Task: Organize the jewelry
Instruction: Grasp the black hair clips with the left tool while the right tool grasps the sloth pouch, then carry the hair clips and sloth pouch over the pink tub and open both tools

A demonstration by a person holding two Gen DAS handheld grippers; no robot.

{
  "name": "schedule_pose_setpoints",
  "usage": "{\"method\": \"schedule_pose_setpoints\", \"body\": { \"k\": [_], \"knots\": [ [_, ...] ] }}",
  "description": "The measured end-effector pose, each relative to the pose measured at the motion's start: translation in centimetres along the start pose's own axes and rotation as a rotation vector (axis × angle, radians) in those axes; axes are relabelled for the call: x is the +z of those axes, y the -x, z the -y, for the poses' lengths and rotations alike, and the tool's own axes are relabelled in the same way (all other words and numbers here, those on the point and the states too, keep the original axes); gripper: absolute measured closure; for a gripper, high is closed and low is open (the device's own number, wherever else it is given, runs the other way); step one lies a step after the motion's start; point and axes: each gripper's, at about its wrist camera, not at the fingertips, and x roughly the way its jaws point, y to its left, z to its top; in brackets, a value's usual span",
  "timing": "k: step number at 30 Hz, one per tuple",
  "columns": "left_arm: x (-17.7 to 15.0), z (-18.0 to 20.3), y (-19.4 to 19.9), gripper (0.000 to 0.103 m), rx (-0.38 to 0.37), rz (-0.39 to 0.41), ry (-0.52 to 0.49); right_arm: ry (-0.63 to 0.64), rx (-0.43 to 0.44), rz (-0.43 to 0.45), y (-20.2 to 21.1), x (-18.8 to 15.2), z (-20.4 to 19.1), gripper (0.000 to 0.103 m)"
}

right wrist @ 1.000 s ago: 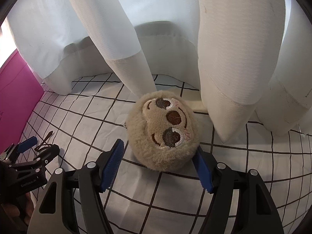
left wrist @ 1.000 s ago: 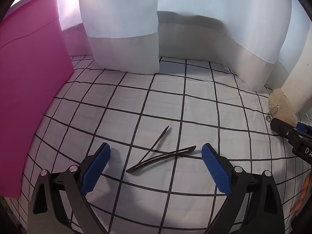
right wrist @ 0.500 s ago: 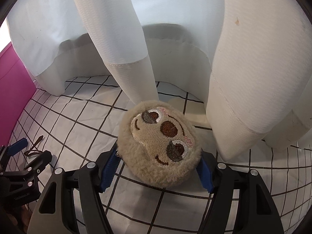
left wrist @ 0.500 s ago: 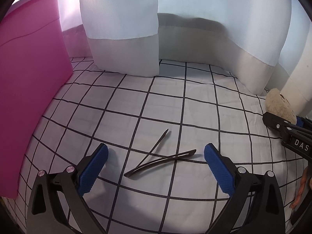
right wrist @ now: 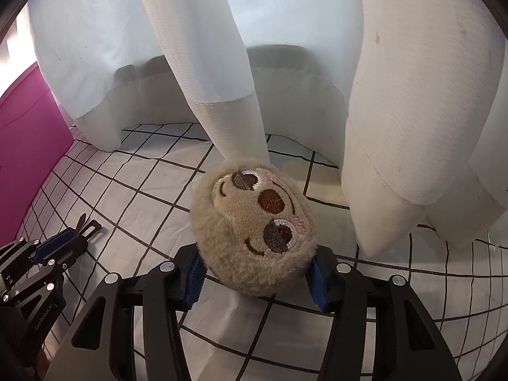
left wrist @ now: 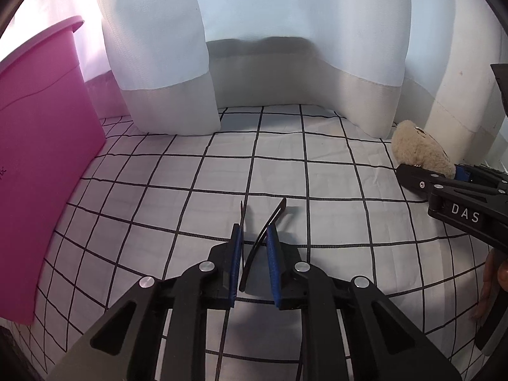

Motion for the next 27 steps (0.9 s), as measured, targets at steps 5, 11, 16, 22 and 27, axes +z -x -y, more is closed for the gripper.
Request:
{"method": "schedule_pose_setpoints", "body": {
  "k": [5,11,16,22,27],
  "knots": [
    [-0.2,0.1,0.8,0.088,0.005,-0.014,0.017,-0.007,0.031,0.02,1.4,-0.5,1.2,0.053],
    [-0.3,-0.6,1.8,0.088,-0.001,-0.008,0.055,-0.006,0.057,0.037,3.5,-1.2,1.4,0.053],
    [-0.8,-0.8,3.6,0.088,-0.011,0.014,0.101,0.0,0.083,0.05,5.0,-1.7,1.6,0.053],
    [-1.2,-0.8,5.8,0.088,0.024,0.031,0.123,0.017,0.119,0.066,7.9,-2.6,1.5,0.053],
    [-1.1,-0.5,8.7,0.088,0.048,0.049,0.146,0.061,0.147,0.089,11.4,-3.0,1.1,0.053]
  ]
}}
